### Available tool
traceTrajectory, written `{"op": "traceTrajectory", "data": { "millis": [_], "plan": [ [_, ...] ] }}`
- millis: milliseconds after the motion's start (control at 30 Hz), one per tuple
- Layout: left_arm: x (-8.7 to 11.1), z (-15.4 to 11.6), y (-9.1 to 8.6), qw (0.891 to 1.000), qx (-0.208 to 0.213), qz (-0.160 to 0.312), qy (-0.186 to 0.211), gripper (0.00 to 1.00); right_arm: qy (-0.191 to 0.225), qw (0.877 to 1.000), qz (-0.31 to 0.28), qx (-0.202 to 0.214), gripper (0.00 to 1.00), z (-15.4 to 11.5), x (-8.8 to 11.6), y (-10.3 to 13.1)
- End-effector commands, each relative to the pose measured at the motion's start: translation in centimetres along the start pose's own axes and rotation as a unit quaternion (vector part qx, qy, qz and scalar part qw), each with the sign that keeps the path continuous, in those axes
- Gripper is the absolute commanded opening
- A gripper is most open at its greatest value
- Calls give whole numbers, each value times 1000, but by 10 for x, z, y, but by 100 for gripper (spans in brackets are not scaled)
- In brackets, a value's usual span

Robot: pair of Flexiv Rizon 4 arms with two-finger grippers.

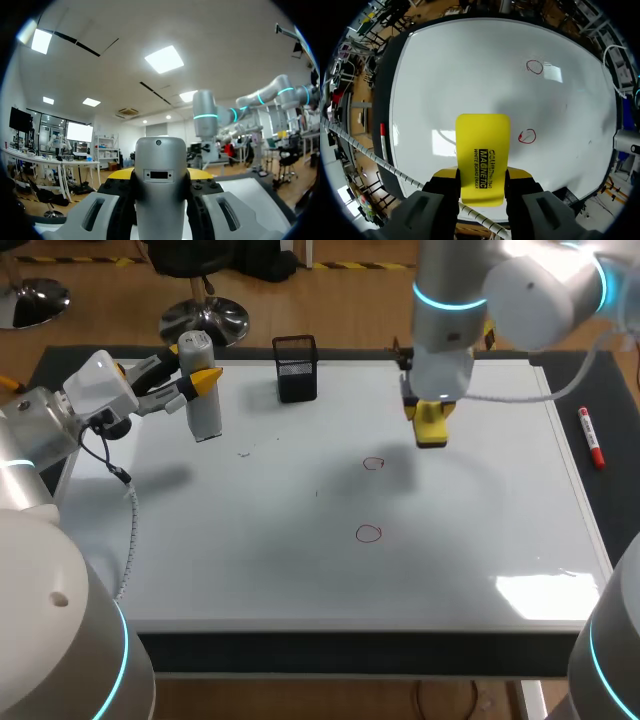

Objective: Pick up the inspection probe, press it on each red-marked spot on the whiteboard one by one, put down the probe, pick up the eraser, and wipe off all the red marks.

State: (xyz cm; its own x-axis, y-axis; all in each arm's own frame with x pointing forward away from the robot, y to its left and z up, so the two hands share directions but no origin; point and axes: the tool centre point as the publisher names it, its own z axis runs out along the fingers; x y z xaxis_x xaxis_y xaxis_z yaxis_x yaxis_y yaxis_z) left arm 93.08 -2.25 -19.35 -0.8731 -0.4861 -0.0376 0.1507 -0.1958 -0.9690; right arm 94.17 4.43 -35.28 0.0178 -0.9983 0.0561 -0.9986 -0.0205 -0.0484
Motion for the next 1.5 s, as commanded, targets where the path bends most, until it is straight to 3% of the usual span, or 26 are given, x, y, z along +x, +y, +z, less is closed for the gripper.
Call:
{"op": "traceTrajectory", "data": {
  "millis": [33,267,533,833,1500],
  "plan": [
    [0,1,0,1000,1,1,-1,0,12,1000,-4,9,0,2,-22,14],
    [0,1,0,1000,1,1,-1,0,10,999,-33,11,0,9,-62,38],
    [0,1,0,1000,1,1,-1,0,-6,999,-44,2,0,22,-88,50],
    [0,1,0,1000,1,1,-1,0,-17,998,-57,-3,0,31,-102,55],
    [0,1,0,1000,1,1,-1,0,-24,996,-86,-11,0,57,-111,54]
  ]
}}
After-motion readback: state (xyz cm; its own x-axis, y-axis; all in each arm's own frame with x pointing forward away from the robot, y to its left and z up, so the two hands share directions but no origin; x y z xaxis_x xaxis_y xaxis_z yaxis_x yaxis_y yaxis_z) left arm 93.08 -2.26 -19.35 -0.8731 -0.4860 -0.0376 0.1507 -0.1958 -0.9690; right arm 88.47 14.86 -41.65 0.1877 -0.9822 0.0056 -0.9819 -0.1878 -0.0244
